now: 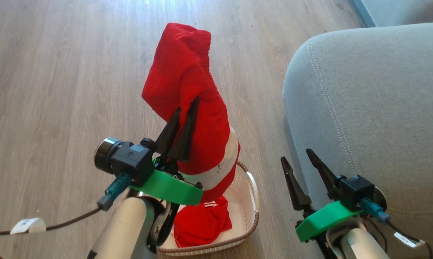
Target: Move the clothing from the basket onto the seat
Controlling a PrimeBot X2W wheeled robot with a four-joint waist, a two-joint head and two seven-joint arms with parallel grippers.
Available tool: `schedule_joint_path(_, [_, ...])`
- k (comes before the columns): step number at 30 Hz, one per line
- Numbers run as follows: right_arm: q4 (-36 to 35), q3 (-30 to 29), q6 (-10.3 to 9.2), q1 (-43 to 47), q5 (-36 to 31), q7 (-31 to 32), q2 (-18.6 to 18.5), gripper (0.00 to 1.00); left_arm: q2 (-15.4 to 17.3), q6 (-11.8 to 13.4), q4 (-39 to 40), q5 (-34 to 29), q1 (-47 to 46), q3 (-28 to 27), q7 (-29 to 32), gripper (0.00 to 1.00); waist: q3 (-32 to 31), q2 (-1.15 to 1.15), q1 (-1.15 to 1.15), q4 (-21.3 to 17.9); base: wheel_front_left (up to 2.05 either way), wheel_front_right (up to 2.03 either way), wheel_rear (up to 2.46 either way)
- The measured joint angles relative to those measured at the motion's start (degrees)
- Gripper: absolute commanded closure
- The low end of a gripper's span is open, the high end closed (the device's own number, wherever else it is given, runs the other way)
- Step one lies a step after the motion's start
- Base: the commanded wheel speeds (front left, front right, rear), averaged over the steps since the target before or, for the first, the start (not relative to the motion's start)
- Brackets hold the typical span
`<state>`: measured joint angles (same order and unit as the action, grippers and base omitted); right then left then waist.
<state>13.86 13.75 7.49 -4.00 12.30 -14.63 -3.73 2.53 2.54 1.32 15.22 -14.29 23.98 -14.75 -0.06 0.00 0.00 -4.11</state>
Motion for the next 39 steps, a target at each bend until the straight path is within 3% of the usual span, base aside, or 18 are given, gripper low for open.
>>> schedule_joint_path(5, [-2.64, 3.01, 0.0, 0.0, 2.5, 0.0, -0.65, 0.0, -0.01, 0.0, -0.36, -0.16, -0.01, -1.16, 0.0, 1.0, 0.02, 0.0, 0.0, -0.58, 0.0, 0.0, 0.0])
schedule_joint_path(14, [-11.5, 14.6, 0.0, -0.17, 7.21, 0.0, -9.49, 0.0, -0.01, -0.02, -0.92, -0.6, -0.08, -2.4, 0.0, 1.0, 0.5, 0.0, 0.0, -0.79, 0.0, 0.0, 0.0])
schedule_joint_path(20, [-13.4, 19.48, 0.0, -1.43, 8.54, 0.0, -12.04, 0.0, 0.0, -0.04, -1.37, -0.62, -0.1, -2.21, 0.0, 1.0, 0.75, 0.0, 0.0, -0.54, 0.0, 0.0, 0.0])
schedule_joint_path(29, [-13.36, 23.02, 0.0, -5.39, 9.38, 0.0, -12.84, 0.0, 0.0, -0.87, -2.68, -0.69, -0.13, 0.44, 0.0, 1.0, 1.08, 0.0, 0.0, 0.1, 0.0, 0.0, 0.0])
schedule_joint_path(39, [-8.55, 27.29, 0.0, -9.37, 9.28, 0.0, -12.77, 0.0, 0.05, -1.33, -3.72, -0.54, -0.76, 4.47, 0.01, 1.0, 1.31, 0.0, 0.0, 0.98, 0.0, 0.0, 0.0])
